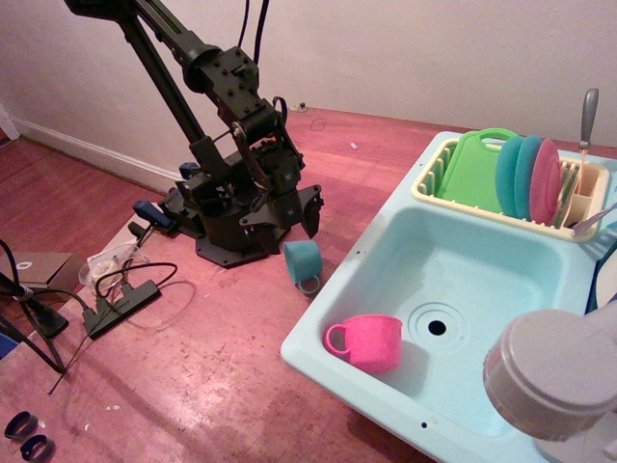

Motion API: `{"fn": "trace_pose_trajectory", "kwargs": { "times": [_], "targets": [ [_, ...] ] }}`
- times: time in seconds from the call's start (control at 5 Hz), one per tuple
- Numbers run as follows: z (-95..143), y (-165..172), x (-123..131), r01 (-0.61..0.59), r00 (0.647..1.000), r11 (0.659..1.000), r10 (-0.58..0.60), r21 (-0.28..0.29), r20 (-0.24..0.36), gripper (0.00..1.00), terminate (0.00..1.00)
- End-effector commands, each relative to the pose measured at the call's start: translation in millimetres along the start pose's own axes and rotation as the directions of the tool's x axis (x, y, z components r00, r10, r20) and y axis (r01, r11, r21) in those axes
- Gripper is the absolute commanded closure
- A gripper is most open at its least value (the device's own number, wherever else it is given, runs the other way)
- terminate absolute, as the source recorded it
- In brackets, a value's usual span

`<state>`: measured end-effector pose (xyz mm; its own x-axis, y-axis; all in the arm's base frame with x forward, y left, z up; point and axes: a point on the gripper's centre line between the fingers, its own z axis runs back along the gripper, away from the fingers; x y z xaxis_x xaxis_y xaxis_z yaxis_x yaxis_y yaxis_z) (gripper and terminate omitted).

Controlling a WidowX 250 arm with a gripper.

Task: Put cup from anywhere into sink

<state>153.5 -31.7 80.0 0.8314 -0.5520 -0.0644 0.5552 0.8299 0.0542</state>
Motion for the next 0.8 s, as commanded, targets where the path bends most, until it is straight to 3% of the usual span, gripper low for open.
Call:
{"fn": "trace_pose_trajectory", "kwargs": {
  "times": [0.0, 0.6],
  "targets": [
    [0, 0, 0, 0.0, 1.0, 1.0, 0.0, 0.0, 0.0, 0.0, 0.0],
    [-19, -9, 12, 0.02, 1.0, 1.0, -0.02, -0.012, 0.01, 0.0, 0.0]
  ]
}}
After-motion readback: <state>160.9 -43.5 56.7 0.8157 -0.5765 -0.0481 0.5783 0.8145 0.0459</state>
